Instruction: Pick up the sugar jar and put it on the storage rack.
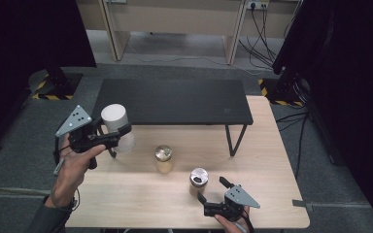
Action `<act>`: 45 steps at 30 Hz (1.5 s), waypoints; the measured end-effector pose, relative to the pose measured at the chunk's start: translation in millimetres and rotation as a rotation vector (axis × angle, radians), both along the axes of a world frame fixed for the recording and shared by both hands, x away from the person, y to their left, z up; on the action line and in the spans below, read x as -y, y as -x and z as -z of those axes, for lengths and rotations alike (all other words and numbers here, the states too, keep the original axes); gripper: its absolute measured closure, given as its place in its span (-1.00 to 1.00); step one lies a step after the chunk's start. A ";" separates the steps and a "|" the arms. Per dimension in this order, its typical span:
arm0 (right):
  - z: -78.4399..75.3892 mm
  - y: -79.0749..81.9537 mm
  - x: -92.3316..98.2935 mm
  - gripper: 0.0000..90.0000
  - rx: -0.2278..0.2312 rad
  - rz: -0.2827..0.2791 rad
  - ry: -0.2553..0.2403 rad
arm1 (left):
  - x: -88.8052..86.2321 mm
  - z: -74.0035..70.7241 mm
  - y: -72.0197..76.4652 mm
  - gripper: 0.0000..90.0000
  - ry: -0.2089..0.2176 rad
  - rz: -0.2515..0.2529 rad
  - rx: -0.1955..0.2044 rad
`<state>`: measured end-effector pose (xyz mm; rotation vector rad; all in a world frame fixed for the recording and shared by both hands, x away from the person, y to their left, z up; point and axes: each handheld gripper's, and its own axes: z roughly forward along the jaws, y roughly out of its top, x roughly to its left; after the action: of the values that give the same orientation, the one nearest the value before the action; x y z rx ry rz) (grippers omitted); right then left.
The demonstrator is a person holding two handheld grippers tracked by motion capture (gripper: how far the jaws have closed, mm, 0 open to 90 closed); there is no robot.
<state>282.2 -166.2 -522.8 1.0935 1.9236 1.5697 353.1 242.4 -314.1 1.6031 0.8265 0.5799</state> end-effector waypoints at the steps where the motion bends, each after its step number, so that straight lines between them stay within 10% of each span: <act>1: 0.1 -0.1 0.0 -0.99 -0.001 0.000 -0.001 | 0.3 -1.2 -1.0 -0.22 -0.003 -0.002 0.000; 45: 0.1 0.0 0.2 -0.99 -0.002 -0.003 -0.003 | 16.6 -41.7 -65.7 -0.22 -0.023 -0.167 0.005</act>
<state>282.2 -166.5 -522.9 1.0939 1.9259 1.5745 418.8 225.8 -272.3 1.5617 0.9586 0.7137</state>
